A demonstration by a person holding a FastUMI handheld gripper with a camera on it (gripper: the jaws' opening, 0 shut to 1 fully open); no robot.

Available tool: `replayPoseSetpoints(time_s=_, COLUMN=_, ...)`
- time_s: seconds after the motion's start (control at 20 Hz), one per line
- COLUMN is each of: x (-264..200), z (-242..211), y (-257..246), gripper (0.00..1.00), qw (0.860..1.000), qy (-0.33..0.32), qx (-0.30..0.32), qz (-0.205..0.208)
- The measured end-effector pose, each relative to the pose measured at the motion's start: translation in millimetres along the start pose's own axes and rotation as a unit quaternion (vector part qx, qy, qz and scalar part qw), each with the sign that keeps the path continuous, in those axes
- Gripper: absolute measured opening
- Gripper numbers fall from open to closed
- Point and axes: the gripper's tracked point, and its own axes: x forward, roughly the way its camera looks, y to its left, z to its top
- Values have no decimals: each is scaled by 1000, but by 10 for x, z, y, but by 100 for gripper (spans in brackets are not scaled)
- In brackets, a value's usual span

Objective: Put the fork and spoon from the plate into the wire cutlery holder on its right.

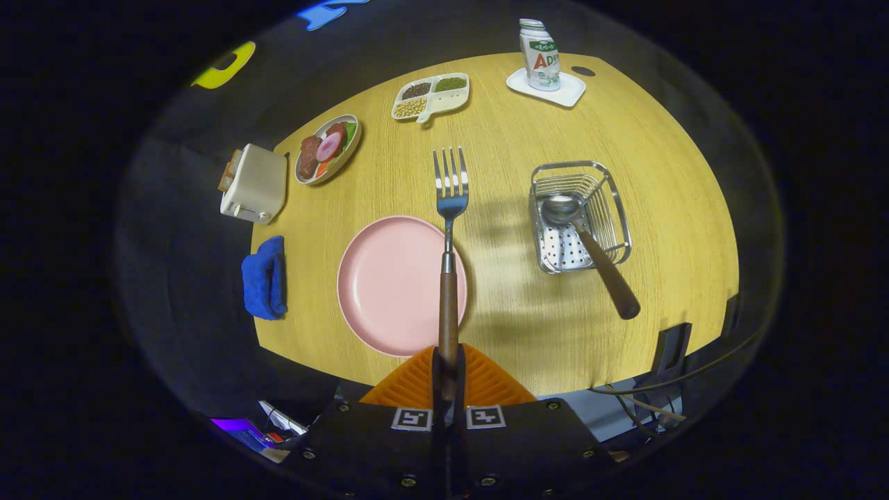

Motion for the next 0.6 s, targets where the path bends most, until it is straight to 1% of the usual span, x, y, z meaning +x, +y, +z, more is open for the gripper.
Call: replayPoseSetpoints(time_s=0.6, x=-216, z=-59, y=-579, gripper=4, qw=999, qy=13, qx=41, qz=-20)
